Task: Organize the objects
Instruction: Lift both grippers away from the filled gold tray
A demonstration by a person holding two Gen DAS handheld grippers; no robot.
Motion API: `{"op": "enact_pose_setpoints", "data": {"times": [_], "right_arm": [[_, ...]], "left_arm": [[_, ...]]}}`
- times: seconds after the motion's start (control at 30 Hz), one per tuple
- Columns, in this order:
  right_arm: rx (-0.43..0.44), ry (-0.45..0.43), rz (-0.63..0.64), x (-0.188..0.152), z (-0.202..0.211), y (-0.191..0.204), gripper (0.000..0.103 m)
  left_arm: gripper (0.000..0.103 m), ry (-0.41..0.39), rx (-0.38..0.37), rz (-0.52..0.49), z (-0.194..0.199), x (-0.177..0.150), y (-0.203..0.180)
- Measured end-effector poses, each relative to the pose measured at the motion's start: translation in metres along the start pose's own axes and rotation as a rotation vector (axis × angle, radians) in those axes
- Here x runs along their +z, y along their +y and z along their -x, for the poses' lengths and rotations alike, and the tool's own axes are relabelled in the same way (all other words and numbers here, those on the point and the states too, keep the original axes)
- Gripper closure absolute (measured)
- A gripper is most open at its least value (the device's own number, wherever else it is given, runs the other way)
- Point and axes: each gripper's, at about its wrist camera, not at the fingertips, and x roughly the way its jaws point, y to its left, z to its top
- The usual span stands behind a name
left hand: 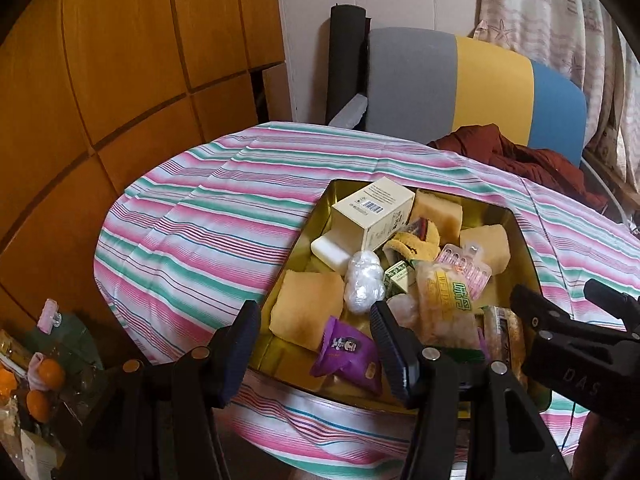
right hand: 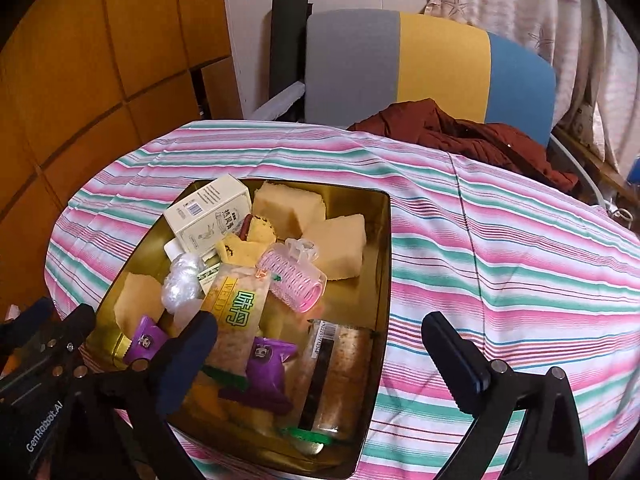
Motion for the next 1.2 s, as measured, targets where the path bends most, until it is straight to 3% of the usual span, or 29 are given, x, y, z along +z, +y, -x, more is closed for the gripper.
{"op": "enact_pose_setpoints", "data": {"times": [0.6,1.2], "right_arm": [[0.003,0.023,-0.012,-0.003,-0.007,-0.003,0.0],[0.005,0.035,-0.015,-0.005,-0.01,-0.004,0.0]], "left_arm": [[0.045,0.041,-0.033,0.028,-0.008,-0.003,0.002],[0.046,0.04,-0.014,0.026,-0.011,-0.005,0.003]]}}
